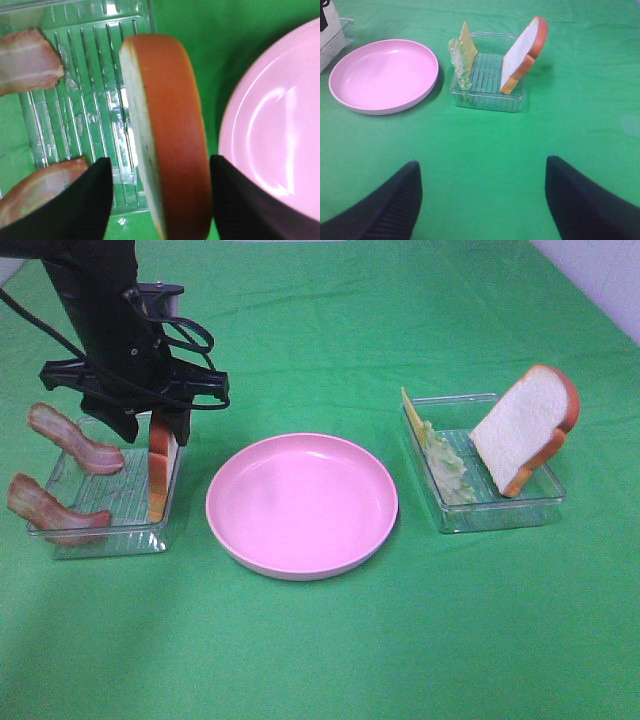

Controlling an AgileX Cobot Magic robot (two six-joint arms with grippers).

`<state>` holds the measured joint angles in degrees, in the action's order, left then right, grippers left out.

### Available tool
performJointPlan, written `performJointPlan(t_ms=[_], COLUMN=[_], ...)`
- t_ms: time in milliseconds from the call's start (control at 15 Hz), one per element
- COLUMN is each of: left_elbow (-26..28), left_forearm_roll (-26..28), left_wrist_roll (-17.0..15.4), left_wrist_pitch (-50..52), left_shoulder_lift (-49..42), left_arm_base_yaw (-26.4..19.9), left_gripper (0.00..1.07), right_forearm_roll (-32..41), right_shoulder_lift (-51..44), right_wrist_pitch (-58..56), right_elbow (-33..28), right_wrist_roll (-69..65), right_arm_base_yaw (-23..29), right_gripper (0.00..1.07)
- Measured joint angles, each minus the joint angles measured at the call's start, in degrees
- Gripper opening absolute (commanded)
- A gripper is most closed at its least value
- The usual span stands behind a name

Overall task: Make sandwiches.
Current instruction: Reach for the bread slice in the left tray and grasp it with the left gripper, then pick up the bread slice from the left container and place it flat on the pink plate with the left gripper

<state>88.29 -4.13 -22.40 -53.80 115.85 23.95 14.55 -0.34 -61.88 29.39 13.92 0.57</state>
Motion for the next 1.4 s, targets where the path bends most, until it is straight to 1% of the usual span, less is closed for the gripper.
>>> performJointPlan(t_ms=[67, 267, 333, 467, 667, 733, 867, 933, 1067, 1133, 1200, 1267, 1333, 1400], left_elbow=[0.00, 0.00, 0.00, 0.00, 0.00, 0.00, 0.00, 0.00, 0.00, -0.23, -0.63, -1.60, -2.92, -4.53], left_forearm_roll=[0.00, -1.20, -1.20, -1.15, -0.97, 0.46, 5.90, 10.71, 22.63, 34.66, 37.01, 41.42, 45.32, 48.70], left_wrist_roll=[0.00, -0.11, -0.17, -0.17, -0.17, 0.63, 3.61, 6.76, 15.93, 26.87, 29.45, 33.35, 36.21, 38.22], left_wrist_pitch=[0.00, -0.06, -0.06, -1.55, -4.81, -5.44, -5.90, -5.90, -6.13, -6.76, -6.88, -7.22, -7.33, -7.33], left_shoulder_lift=[0.00, 0.00, 0.00, -0.57, -5.61, -8.77, -12.38, -14.27, -15.64, -15.36, -15.36, -14.90, -13.87, -12.26], left_arm_base_yaw=[-0.06, -0.29, -0.34, -0.34, -0.46, -1.26, -3.95, -6.65, -11.34, -14.50, -14.73, -15.01, -15.01, -15.01], left_gripper=[0.32, 0.02, 0.00, 0.00, 0.00, 0.00, 0.00, 0.00, 0.00, 0.00, 0.00, 0.00, 0.00, 0.00], right_forearm_roll=[0.00, 0.00, 0.00, 0.00, 0.00, 0.00, 0.00, 0.00, 0.00, 0.00, 0.00, 0.00, 0.00, 0.00], right_shoulder_lift=[0.00, 0.00, 0.00, 0.00, 0.00, 0.00, 0.00, 0.00, 0.00, 0.00, 0.00, 0.00, 0.00, 0.00], right_wrist_pitch=[0.00, 0.00, 0.00, 0.00, 0.00, 0.00, 0.00, 0.00, 0.00, 0.00, 0.00, 0.00, 0.00, 0.00], right_elbow=[0.00, 0.00, 0.00, 0.00, 0.00, 0.00, 0.00, 0.00, 0.00, 0.00, 0.00, 0.00, 0.00, 0.00], right_wrist_roll=[0.00, 0.00, 0.00, 0.00, 0.00, 0.00, 0.00, 0.00, 0.00, 0.00, 0.00, 0.00, 0.00, 0.00], right_arm_base_yaw=[0.00, 0.00, 0.00, 0.00, 0.00, 0.00, 0.00, 0.00, 0.00, 0.00, 0.00, 0.00, 0.00, 0.00], right_gripper=[0.67, 0.67, 0.67, 0.67, 0.67, 0.67, 0.67, 0.67, 0.67, 0.67, 0.67, 0.67, 0.67, 0.67])
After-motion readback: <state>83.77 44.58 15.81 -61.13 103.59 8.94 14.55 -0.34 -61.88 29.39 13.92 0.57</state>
